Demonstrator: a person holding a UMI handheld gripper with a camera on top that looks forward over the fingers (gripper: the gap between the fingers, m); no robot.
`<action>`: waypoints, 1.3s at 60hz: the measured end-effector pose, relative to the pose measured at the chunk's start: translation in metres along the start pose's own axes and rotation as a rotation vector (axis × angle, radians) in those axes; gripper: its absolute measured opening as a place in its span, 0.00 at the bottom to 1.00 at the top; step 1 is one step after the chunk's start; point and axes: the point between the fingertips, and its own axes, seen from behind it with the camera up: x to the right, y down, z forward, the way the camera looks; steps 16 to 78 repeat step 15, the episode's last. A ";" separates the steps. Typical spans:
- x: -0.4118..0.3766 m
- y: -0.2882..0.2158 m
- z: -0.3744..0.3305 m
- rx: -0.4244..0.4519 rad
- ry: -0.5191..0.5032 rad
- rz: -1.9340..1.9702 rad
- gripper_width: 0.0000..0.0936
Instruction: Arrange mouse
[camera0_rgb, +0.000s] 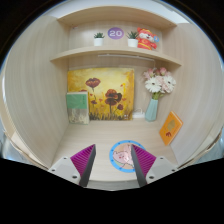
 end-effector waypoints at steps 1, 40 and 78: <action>-0.001 0.000 -0.001 0.003 0.000 0.001 0.74; -0.005 0.001 -0.007 0.016 -0.001 0.003 0.74; -0.005 0.001 -0.007 0.016 -0.001 0.003 0.74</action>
